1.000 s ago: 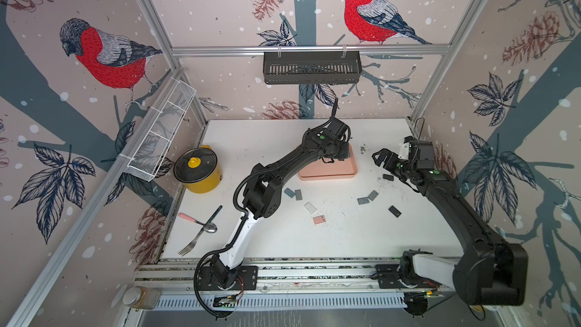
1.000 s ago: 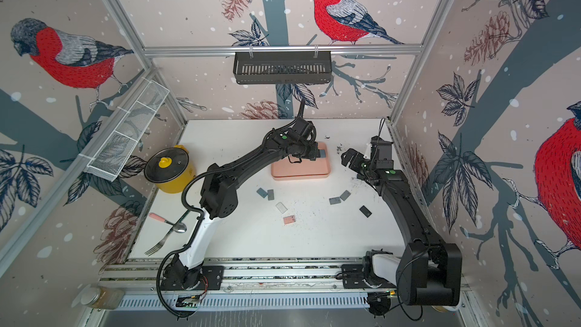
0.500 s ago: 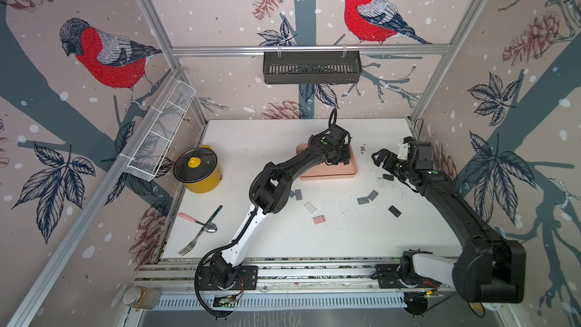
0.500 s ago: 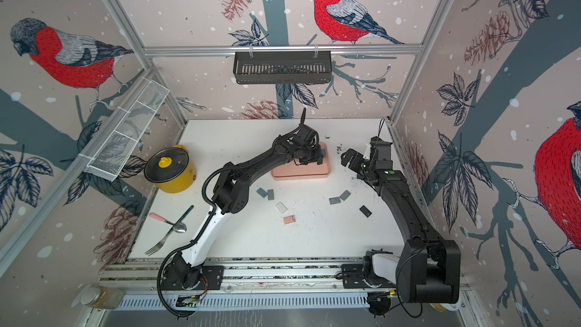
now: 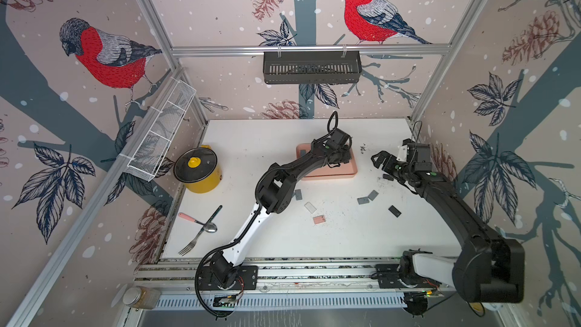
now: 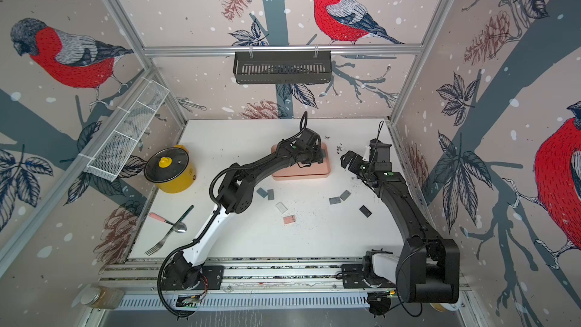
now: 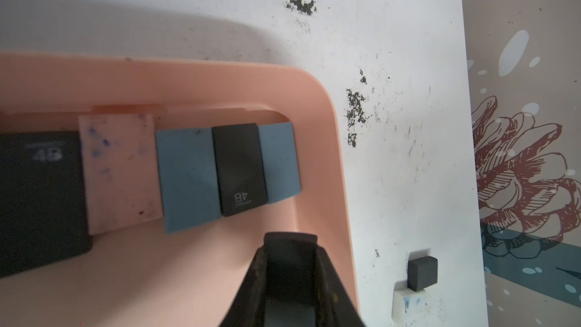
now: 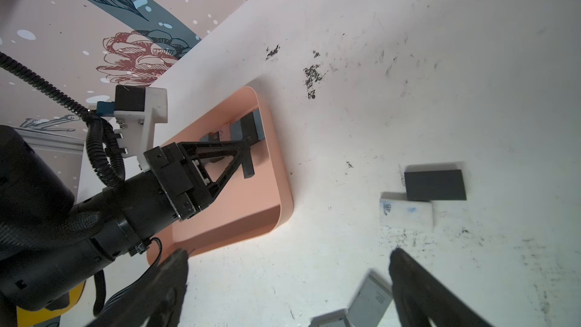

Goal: Put the eraser in the storage box
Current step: Place the eraser in the storage box.

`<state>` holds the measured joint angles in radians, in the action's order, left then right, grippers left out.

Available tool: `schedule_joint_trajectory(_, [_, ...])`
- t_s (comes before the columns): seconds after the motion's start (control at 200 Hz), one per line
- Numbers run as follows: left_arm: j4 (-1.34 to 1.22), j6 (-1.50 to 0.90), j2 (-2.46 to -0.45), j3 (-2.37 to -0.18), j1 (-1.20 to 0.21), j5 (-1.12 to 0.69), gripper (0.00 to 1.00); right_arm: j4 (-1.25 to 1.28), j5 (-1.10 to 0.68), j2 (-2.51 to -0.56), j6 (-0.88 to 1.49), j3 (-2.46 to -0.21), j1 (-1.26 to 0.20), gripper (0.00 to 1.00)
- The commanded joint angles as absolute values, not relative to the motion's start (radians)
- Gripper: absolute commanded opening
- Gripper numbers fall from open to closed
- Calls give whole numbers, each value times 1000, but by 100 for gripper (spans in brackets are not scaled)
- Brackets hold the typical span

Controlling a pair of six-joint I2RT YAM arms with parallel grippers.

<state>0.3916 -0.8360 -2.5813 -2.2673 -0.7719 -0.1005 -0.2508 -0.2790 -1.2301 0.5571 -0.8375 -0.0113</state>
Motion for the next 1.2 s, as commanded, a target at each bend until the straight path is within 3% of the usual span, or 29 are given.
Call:
schedule_joint_trajectory(0.0, [366, -851, -2596, -2275, -782, -68, 25, -225, -268, -1228, 559, -834, -9, 99])
schedule_joint_trajectory(0.72, [350, -837, -2649, -2315, -793, -1, 28, -228, -281, -1212, 547, -819, 5, 99])
schedule_joint_trajectory(1.196, [341, -853, -2658, -2316, -792, -6, 38, -243, -288, -1201, 535, -823, 18, 99])
